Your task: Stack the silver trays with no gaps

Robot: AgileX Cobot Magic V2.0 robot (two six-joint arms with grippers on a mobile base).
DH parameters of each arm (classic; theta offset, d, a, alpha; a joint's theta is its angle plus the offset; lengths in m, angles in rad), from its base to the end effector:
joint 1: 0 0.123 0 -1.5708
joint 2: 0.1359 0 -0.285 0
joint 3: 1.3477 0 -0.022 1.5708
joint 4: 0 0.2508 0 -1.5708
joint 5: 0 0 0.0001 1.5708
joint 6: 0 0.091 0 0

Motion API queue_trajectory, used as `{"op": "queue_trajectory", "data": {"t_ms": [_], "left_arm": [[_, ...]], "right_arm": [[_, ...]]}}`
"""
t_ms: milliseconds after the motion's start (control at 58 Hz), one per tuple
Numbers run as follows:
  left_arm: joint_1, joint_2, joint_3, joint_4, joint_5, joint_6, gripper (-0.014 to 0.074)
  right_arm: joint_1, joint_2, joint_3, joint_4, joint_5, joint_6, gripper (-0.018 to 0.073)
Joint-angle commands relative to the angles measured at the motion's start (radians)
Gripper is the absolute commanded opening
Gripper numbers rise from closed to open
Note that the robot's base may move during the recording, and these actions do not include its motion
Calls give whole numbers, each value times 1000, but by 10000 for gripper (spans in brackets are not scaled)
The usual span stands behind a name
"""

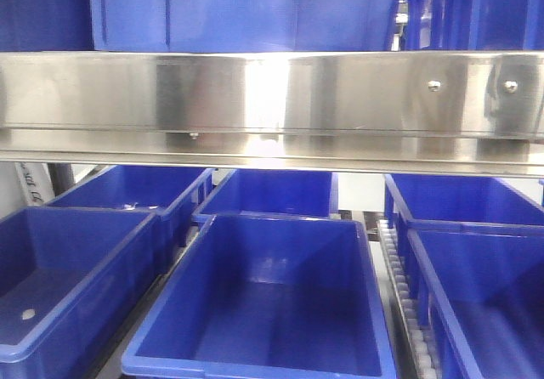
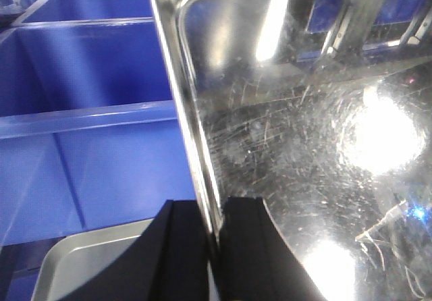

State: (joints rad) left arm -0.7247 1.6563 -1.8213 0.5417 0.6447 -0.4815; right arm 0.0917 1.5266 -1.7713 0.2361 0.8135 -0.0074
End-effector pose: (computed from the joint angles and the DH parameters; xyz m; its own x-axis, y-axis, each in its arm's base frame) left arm 0.3048 -0.2321 0.4576 -0.2491 0.1784 -0.9519 0.4020 0.9132 0.0659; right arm 0.3332 0.0462 0.4688 -0.4809 0.1099 -0.8698 -0.1685 0.9620 0.2147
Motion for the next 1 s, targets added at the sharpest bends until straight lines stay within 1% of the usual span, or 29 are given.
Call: {"op": "queue_trajectory", "data": {"t_ms": [0,466,552,621,707,759,845,983], "left_arm": [[-8,-7,-8,8,-42,23,-7],[-8,-7,-8,8,-37,23,-7],[-8,-5,-8,17,8,25,-7],[-8,5,-8,41,69,25,-7],[-6,41,-8,69,168,25,-7],[-6,59,-8,79,208,25,-7],[-6,92,-8,105,256,34,-7],[-3,135,-8,118,273,34,-7]], "right_arm": [[3,-12,-14,14,-67,-10,-78],[3,-12,-14,14,-67,-10,-78],[3,-8,-14,63,-63,-10,-78],[6,0,-14,103,-39,-10,-78],[23,28,-14,105,9,-10,-78],[34,48,-14,105,38,-10,-78],[62,95,-14,105,85,-10,-78],[89,171,-14,105,112,-10,-78]]}}
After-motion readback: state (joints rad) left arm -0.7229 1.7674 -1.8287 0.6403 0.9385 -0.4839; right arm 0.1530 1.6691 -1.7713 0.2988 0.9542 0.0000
